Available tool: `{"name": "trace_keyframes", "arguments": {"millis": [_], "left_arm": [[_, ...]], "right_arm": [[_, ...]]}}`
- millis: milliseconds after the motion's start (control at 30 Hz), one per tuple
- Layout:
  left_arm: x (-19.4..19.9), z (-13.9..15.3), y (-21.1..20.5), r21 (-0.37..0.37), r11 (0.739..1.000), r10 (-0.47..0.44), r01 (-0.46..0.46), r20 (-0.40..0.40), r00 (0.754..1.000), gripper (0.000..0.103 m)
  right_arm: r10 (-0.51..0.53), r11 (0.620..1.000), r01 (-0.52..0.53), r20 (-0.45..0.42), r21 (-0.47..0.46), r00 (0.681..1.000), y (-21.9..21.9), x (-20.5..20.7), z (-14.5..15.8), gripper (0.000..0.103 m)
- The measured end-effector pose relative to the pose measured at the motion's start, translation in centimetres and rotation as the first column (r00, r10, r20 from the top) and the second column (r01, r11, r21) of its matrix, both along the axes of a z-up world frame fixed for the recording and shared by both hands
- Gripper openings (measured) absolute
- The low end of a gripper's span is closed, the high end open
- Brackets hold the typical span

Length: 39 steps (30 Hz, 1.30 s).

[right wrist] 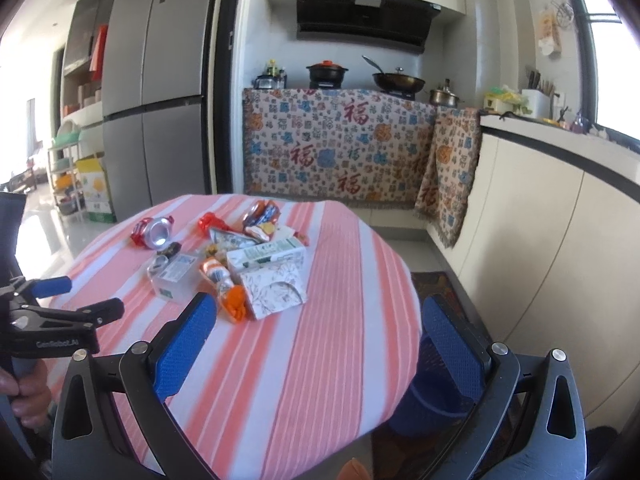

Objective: Collect trash
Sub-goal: 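Grasp the clear plastic box with the left tool while the right tool reaches toward the orange-and-white snack bag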

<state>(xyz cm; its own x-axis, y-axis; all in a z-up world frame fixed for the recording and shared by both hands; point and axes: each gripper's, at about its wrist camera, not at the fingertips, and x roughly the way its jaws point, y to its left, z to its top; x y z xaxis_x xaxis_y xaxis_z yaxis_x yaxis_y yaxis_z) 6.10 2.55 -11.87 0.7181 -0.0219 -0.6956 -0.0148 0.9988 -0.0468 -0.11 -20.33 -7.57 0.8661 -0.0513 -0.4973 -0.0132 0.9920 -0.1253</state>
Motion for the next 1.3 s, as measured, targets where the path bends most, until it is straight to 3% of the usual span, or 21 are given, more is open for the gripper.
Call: {"name": "trace_keyframes", "arguments": {"millis": [233, 500, 833, 1000, 1167, 1233, 1300], "left_arm": [[5.3, -4.3, 0.7, -0.001, 1.0, -0.012, 0.012, -0.112, 0.994, 0.103], [9.0, -7.4, 1.1, 0.026, 1.0, 0.007, -0.001, -0.202, 0.979, 0.103], [9.6, -7.5, 1.3, 0.043, 0.998, 0.056, -0.049, -0.184, 0.981, 0.103], [10.8, -7.1, 1.2, 0.025, 1.0, 0.008, -0.003, -0.201, 0.979, 0.103], [12.1, -6.0, 0.8, -0.016, 0.999, -0.053, 0.051, -0.163, 0.985, 0.102], [12.3, -5.8, 0.7, -0.027, 0.998, -0.065, 0.062, -0.155, 0.986, 0.088], [12.4, -5.8, 0.7, -0.039, 0.997, -0.078, 0.073, -0.152, 0.985, 0.062]], "right_arm": [[0.011, 0.999, -0.015, -0.125, -0.034, 0.992, 0.3, 4.2, -5.0, 0.103], [0.04, 0.996, -0.061, -0.285, -0.066, 0.958, 1.5, 8.3, -10.2, 0.103], [0.06, 0.996, -0.079, -0.356, -0.038, 0.933, 1.4, 8.8, -12.4, 0.103], [0.065, 0.997, -0.073, -0.36, -0.007, 0.931, 1.0, 9.0, -12.4, 0.103], [0.06, 0.998, -0.066, -0.357, -0.003, 0.932, 1.1, 9.0, -12.4, 0.103], [0.06, 0.998, -0.066, -0.356, -0.004, 0.933, 1.1, 9.0, -12.3, 0.103], [0.057, 0.998, -0.065, -0.352, -0.009, 0.934, 1.0, 9.0, -12.3, 0.103]]}}
